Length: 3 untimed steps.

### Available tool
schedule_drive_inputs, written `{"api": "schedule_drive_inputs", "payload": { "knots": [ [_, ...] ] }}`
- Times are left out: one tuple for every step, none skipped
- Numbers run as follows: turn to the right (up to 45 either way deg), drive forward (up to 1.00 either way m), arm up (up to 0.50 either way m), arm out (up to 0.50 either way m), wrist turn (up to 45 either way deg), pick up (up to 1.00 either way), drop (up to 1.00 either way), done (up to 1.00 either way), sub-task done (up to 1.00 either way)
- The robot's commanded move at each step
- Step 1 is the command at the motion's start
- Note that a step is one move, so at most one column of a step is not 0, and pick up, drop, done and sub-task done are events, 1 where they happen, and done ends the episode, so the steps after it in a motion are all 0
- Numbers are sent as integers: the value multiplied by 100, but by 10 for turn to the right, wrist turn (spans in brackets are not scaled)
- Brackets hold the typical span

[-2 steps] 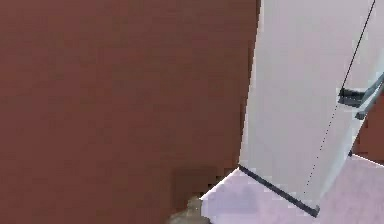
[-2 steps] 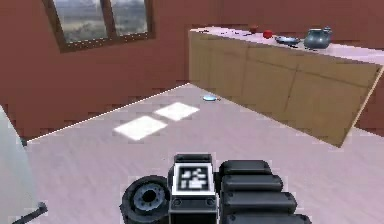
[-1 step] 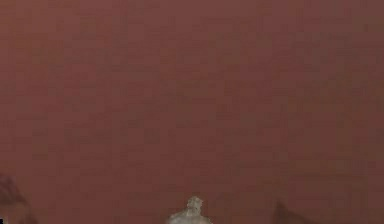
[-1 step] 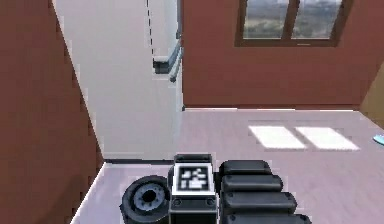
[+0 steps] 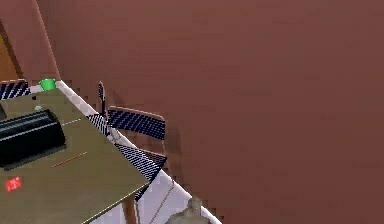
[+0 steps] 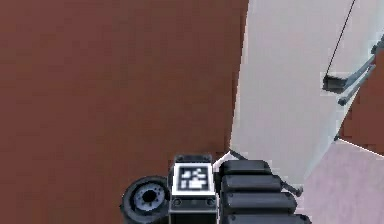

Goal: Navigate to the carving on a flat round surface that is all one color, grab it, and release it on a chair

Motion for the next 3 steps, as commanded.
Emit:
{"api": "schedule_drive_inputs", "payload": {
  "knots": [
    [-90, 0, 0, 0, 0, 0, 0, 0, 0],
    [-450, 0, 0, 0, 0, 0, 0, 0, 0],
    [-450, 0, 0, 0, 0, 0, 0, 0, 0]
  ]
}}
